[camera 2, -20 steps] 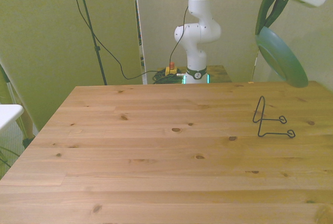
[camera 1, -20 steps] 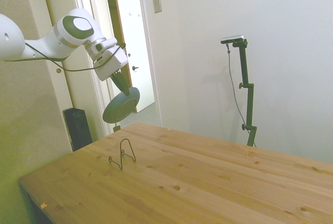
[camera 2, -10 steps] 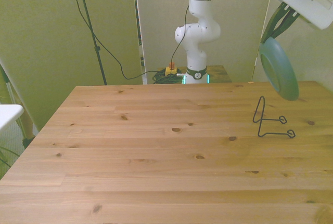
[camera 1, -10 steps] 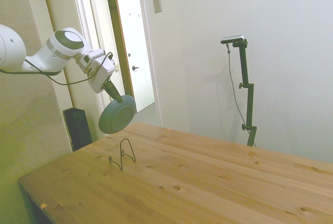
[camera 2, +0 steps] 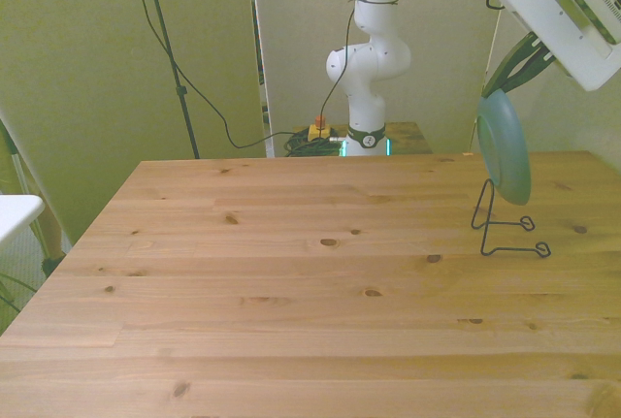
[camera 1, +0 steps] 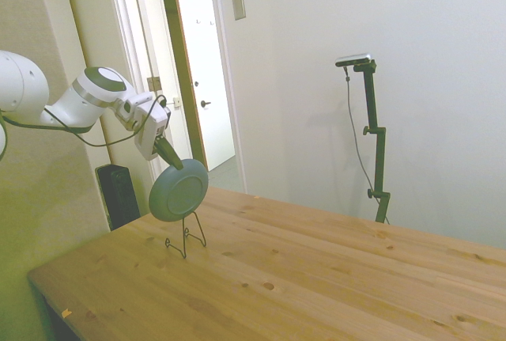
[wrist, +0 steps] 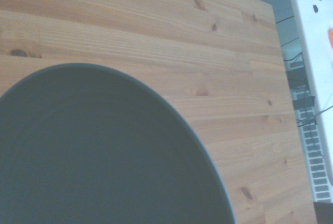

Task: Load the plate

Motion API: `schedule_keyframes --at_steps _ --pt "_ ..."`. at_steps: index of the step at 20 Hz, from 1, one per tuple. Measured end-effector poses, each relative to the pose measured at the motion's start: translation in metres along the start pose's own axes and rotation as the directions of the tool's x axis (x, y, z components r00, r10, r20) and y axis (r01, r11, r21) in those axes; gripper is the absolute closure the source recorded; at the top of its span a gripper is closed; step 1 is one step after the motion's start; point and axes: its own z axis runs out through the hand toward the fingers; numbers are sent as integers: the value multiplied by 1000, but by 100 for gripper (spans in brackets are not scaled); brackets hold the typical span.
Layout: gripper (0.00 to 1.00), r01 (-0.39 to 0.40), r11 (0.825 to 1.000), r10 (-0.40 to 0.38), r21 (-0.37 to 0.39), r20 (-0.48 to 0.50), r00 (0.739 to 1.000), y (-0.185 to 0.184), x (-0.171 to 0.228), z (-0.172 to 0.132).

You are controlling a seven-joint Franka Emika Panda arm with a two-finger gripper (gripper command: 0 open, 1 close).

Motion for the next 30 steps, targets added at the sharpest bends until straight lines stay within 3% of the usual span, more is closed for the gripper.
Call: schedule_keyframes --at_steps 18,30 --pt "100 48 997 -50 -54 -34 998 -61 -47 25" --pt "100 62 995 -65 -72 -45 997 -74 -64 29"
